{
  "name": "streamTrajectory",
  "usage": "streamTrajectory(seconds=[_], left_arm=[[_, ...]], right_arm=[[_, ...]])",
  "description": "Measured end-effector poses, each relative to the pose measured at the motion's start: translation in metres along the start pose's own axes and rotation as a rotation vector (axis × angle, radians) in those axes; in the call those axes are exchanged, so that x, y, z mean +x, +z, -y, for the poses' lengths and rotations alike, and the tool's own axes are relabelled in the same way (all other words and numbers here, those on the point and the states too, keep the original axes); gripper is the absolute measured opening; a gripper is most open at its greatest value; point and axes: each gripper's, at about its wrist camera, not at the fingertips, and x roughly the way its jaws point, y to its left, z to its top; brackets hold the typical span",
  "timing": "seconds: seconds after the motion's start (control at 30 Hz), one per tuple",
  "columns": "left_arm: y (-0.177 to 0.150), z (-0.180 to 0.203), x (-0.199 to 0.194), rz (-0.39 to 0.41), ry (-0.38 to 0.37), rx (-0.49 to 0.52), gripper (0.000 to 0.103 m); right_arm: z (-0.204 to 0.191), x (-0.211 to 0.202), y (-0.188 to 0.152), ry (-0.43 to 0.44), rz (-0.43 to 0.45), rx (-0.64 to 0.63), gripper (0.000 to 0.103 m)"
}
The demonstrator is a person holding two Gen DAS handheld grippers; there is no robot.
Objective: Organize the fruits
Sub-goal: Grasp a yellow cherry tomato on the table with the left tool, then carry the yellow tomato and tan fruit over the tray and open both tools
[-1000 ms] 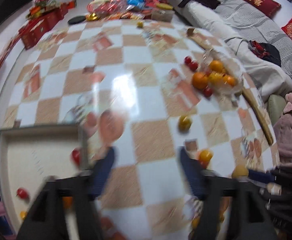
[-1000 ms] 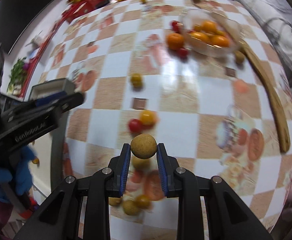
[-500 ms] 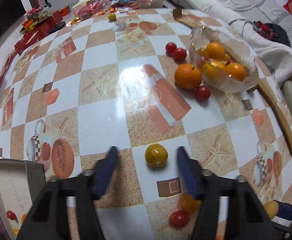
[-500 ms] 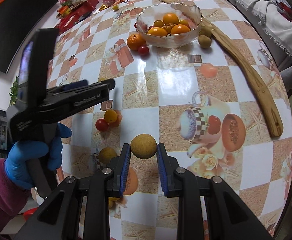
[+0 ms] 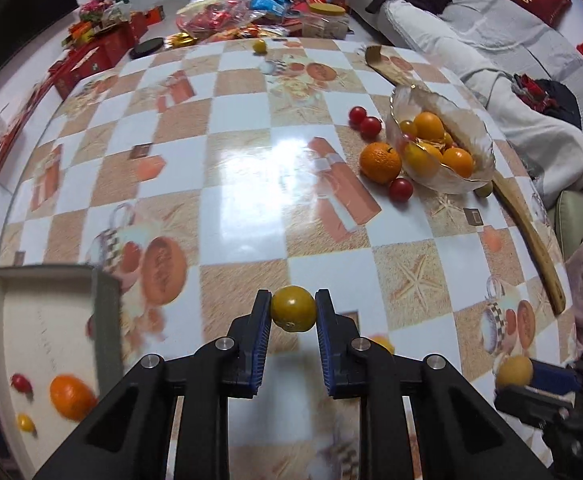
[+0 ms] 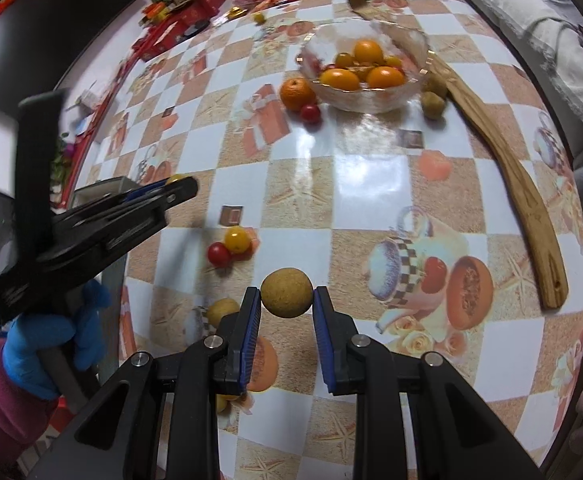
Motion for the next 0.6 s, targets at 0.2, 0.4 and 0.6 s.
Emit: streamTrajectory(seconds=[0.2, 0.4, 0.6], left_arm=[[-0.031, -0.040, -0.036, 0.017, 0.038, -0.083, 0.024], [-0.066, -0.098, -0.062, -0.007, 0.106, -0.132, 0.024], [-0.093, -0.148, -0.066, -0.055, 0.142, -0.171, 0.024]], right_arm=[[-0.034, 0.009, 0.005, 0.015, -0.031, -0.103, 0.029], [-0.084, 0.021, 0.012, 0.024, -0.037, -0.151, 0.029], [-0.147, 0.037, 0.019, 0.049, -0.048, -0.212, 0.029]])
